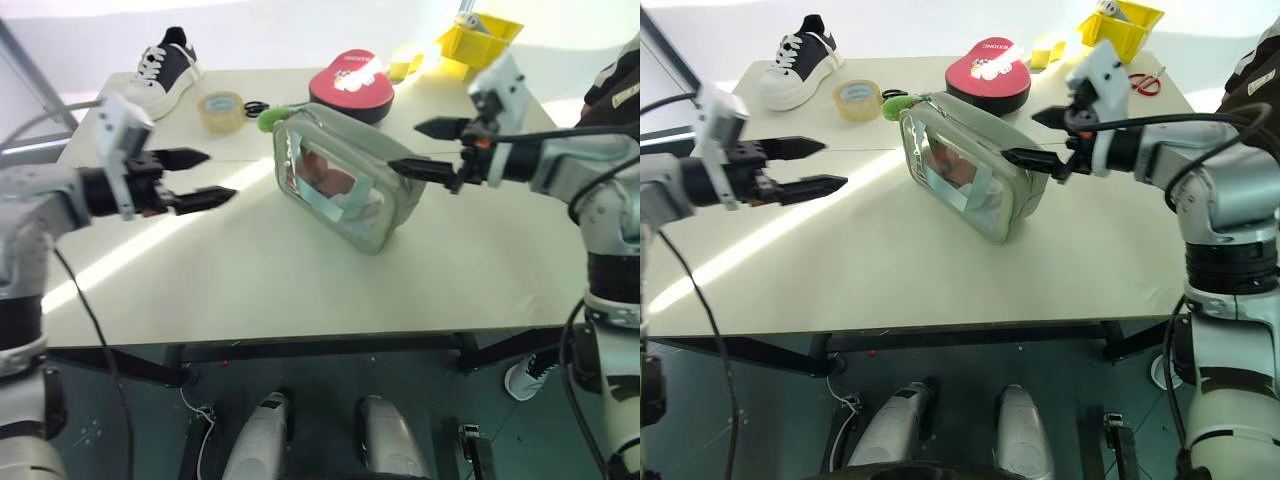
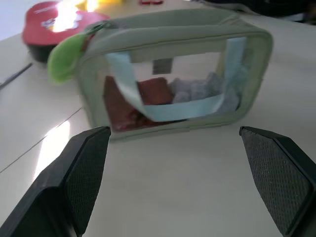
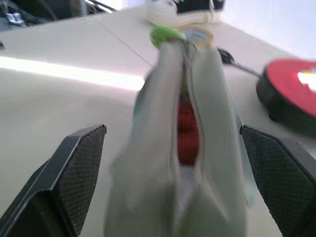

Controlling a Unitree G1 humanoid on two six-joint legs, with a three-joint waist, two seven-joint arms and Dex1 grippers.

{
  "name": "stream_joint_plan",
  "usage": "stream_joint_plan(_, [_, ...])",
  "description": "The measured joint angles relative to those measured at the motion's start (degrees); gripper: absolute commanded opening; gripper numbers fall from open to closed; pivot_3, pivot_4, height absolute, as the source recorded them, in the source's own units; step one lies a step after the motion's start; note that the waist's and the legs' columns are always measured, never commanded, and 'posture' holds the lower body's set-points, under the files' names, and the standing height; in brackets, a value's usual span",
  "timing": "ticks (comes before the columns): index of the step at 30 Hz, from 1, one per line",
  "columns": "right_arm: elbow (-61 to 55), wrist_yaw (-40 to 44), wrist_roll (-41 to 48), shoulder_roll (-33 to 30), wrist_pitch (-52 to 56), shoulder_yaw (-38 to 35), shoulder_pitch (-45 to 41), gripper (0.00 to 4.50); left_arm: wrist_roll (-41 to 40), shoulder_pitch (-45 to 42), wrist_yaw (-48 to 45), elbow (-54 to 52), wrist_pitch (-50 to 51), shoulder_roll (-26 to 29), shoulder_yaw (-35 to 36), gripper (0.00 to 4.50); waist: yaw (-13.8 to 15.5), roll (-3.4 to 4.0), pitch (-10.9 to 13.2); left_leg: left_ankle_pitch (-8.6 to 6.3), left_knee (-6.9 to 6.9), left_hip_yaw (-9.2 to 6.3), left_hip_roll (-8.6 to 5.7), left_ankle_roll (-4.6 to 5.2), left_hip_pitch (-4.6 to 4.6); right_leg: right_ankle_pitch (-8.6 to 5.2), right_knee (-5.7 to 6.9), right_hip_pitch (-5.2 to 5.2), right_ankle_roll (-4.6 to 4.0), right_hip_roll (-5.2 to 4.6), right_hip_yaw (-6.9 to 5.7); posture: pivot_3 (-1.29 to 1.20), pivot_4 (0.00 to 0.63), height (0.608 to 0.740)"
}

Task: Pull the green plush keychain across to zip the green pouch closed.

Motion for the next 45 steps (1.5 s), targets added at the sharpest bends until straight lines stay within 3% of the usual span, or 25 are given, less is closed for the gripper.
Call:
stream_joint_plan(5, [0.8, -4.7, -4.0, 5.7, 0.0, 4.7, -0.1, 4.5, -1.1, -4.5, 2.0, -7.0, 0.3, -4.8, -4.5, 4.46, 0.1, 0.0, 0.0, 0.03, 0.06, 0.02, -0.06, -0.02, -0.02, 0.16, -0.01, 0.01, 0.28, -0.03, 0.05, 0.0, 0.15, 0.74])
stream_joint_plan(8, [0.7, -4.8, -5.5, 6.4, -0.7, 6.5, 0.7, 4.5, -1.8, -6.4, 2.1, -7.7, 0.8, -5.0, -5.0, 4.46, 0.0, 0.0, 0.0, 0.04, 0.06, 0.01, -0.06, -0.02, 0.01, 0.19, 0.04, 0.01, 0.32, 0.01, 0.04, 0.0, 0.15, 0.74])
stream_joint_plan(12, [1.2, -4.6, -7.2, 6.5, -1.3, 7.6, 1.8, 3.26, -1.9, -6.4, 1.7, -7.7, 1.3, -3.5, -5.0, 4.5, -0.3, 0.0, 0.0, 0.05, 0.06, 0.01, -0.03, -0.02, 0.03, 0.21, 0.1, -0.02, 0.29, 0.07, 0.05, 0.0, 0.15, 0.74])
stream_joint_plan(18, [3.8, -2.5, -9.5, 7.0, -6.5, 8.2, 1.7, 0.17, -1.8, -5.1, 1.9, -6.9, 1.2, -1.1, -4.2, 4.5, -0.1, 0.0, 0.0, 0.05, 0.1, 0.01, -0.02, -0.02, 0.05, 0.21, 0.12, 0.01, 0.29, 0.09, 0.05, 0.0, 0.15, 0.74])
stream_joint_plan(19, [4.8, -1.9, -10.2, 7.4, -8.3, 8.6, 1.4, 0.07, -1.7, -4.6, 2.3, -6.5, 1.2, -1.0, -3.8, 4.5, -0.1, 0.0, 0.0, 0.05, 0.1, 0.01, -0.03, -0.02, 0.04, 0.21, 0.12, 0.01, 0.29, 0.09, 0.05, 0.0, 0.15, 0.74])
stream_joint_plan(22, [7.4, 1.9, -12.0, 7.4, -14.2, 10.1, 0.7, 0.07, -1.7, -2.7, 2.5, -5.6, 1.3, 0.4, -2.8, 4.5, -0.6, 0.0, 0.0, 0.06, 0.11, 0.01, -0.01, -0.03, 0.06, 0.22, 0.14, 0.0, 0.29, 0.12, 0.05, 0.0, 0.15, 0.74])
stream_joint_plan(26, [15.8, 15.0, -13.3, 7.6, -30.4, 11.8, -1.3, 0.07, -1.7, 1.6, 2.1, -1.8, 1.8, 5.6, 2.6, 4.5, -1.9, 0.02, 0.0, 0.06, 0.06, 0.03, 0.0, -0.03, 0.08, 0.22, 0.19, -0.02, 0.29, 0.14, 0.06, 0.0, 0.15, 0.74])
stream_joint_plan(30, [24.4, 22.8, -15.8, 9.4, -43.1, 13.2, -4.8, 0.07, -1.9, 7.8, 2.3, -1.7, 2.2, 6.6, 6.5, 4.5, -2.5, 0.02, 0.0, 0.06, 0.05, 0.01, 0.01, -0.04, 0.12, 0.22, 0.27, -0.02, 0.29, 0.14, 0.06, 0.0, 0.15, 0.74])
stream_joint_plan(35, [33.9, 24.9, -18.8, 11.0, -53.9, 13.2, -6.2, 0.07, -2.9, 12.6, 4.3, -5.0, 3.5, 6.2, 8.1, 4.5, -2.4, -0.01, 0.0, 0.16, 0.06, -0.11, 0.0, -0.21, 0.15, 0.22, 0.44, -0.02, 0.28, 0.15, 0.05, 0.0, 0.15, 0.74])
stream_joint_plan(40, [34.4, 26.3, -19.1, 11.8, -54.5, 13.1, -6.0, 0.07, -4.5, 14.7, 4.9, -7.7, 4.7, 7.0, 11.0, 4.5, -2.5, -0.01, 0.0, 0.19, 0.05, -0.1, 0.02, -0.27, 0.39, 0.21, 0.81, 0.0, 0.26, 0.17, 0.14, 0.0, 0.15, 0.74])
stream_joint_plan(41, [34.1, 26.8, -19.1, 11.8, -53.9, 13.1, -6.0, 0.86, -4.4, 14.8, 5.2, -7.7, 4.7, 7.2, 11.9, 4.5, -2.5, -0.01, 0.0, 0.2, 0.05, -0.11, 0.03, -0.29, 0.44, 0.2, 0.85, 0.02, 0.25, 0.19, 0.14, 0.0, 0.15, 0.74])
stream_joint_plan(45, [33.0, 27.7, -18.4, 11.8, -49.4, 13.0, -5.9, 2.35, -3.5, 15.0, 5.4, -5.2, 3.5, 8.7, 12.7, 4.5, -2.5, 0.0, 0.0, 0.21, 0.04, -0.1, 0.03, -0.3, 0.49, 0.2, 0.85, 0.06, 0.25, 0.19, 0.16, 0.0, 0.15, 0.74])
